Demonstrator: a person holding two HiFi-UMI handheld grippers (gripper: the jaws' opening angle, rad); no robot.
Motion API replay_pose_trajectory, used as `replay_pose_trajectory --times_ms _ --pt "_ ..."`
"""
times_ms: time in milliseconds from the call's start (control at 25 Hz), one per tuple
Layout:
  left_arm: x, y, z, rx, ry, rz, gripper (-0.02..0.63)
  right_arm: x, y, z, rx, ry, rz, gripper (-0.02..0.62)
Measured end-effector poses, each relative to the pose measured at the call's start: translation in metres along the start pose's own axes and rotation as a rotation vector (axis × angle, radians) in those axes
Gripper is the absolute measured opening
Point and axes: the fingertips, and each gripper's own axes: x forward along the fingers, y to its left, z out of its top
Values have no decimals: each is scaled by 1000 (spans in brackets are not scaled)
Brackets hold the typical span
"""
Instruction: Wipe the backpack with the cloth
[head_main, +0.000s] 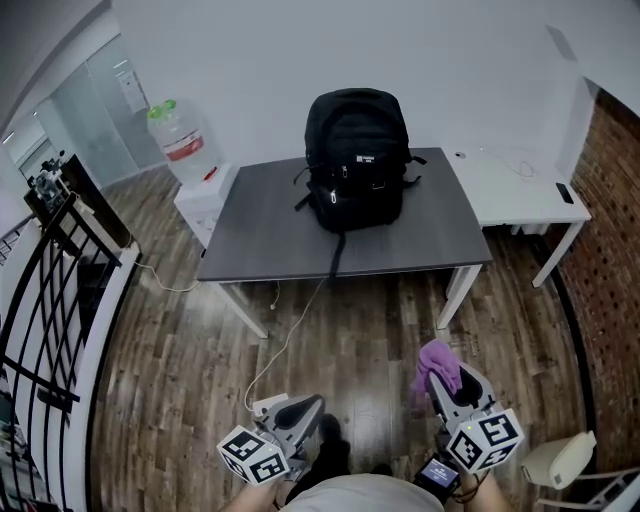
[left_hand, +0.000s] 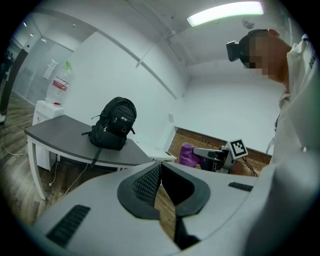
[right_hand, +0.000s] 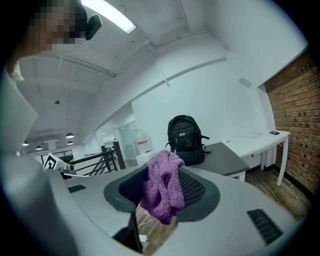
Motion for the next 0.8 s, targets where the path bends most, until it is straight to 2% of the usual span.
replay_pose_trajectory --times_ms 160,360,640,800 --pt "18 44 26 -3 9 -20 6 48 -2 16 -1 -9 -37 173" --pt "33 89 60 8 19 -82 6 103 4 39 -29 -28 -90 172" --pt "47 153 88 -5 21 -113 6 164 1 65 -53 -59 -166 172" --pt "62 174 101 -7 23 -132 6 184 -3 76 -71 -64 -198 173"
